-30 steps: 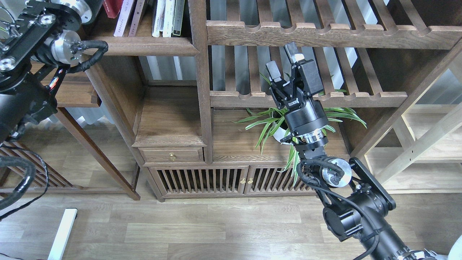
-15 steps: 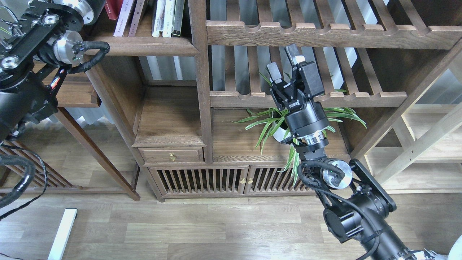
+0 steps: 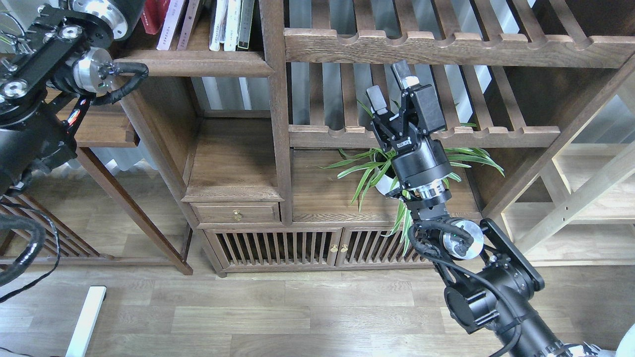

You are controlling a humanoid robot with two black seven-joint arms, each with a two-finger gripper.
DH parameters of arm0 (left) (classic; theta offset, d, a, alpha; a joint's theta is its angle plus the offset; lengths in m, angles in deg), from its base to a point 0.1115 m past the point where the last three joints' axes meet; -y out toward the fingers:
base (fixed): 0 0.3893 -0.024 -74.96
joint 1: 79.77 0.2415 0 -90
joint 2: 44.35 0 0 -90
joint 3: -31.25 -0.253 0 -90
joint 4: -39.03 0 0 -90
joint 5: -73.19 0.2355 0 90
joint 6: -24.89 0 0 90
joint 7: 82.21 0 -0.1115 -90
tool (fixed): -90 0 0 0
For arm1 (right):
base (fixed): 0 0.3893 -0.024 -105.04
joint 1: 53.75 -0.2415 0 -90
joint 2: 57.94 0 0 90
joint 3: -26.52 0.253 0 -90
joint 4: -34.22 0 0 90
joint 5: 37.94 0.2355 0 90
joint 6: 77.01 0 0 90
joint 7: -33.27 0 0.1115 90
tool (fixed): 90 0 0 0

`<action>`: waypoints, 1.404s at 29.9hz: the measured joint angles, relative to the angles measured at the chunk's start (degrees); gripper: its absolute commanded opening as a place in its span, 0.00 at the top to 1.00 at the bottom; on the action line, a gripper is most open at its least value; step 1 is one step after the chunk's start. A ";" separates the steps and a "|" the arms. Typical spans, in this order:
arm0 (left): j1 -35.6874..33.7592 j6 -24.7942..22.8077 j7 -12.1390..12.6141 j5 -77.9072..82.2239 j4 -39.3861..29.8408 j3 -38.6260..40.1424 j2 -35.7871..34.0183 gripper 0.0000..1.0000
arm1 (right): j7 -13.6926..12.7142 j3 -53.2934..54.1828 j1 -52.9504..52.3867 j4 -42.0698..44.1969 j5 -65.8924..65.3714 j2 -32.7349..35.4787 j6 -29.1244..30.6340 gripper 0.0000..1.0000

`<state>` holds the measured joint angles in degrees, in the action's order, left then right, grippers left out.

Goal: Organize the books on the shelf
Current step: 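Hold the left gripper at the upper shelf pressing the red book in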

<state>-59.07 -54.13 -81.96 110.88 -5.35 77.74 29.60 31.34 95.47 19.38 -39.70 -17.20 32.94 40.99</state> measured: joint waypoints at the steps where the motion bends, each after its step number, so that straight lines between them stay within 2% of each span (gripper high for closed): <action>1: 0.00 0.00 -0.02 -0.03 0.20 -0.02 0.07 0.90 | 0.00 0.01 0.00 0.00 0.00 0.00 0.00 0.02; 11: -0.18 0.00 -0.16 -0.07 1.10 -0.34 0.38 0.85 | 0.00 0.12 0.00 0.00 -0.05 0.00 0.00 0.02; 17: -0.38 0.00 -0.16 -0.11 1.82 -0.34 0.98 0.76 | 0.00 0.12 0.00 0.00 -0.03 0.14 0.00 0.02; 23: -0.38 0.08 -0.31 -0.16 2.65 -0.43 0.96 0.73 | 0.00 0.12 -0.06 0.00 -0.03 0.22 0.00 0.02; 32: -0.65 0.10 -0.38 -0.16 2.98 -0.43 1.15 0.73 | 0.00 0.12 -0.09 0.00 -0.01 0.39 0.00 0.02; 42: -4.55 0.10 -0.10 -0.64 3.03 -0.10 2.06 0.73 | 0.00 0.21 -0.08 0.00 -0.04 0.71 0.00 0.02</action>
<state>-63.61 -54.03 -82.06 110.24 -2.32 77.64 31.66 31.34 95.68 19.29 -39.70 -17.25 33.65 40.99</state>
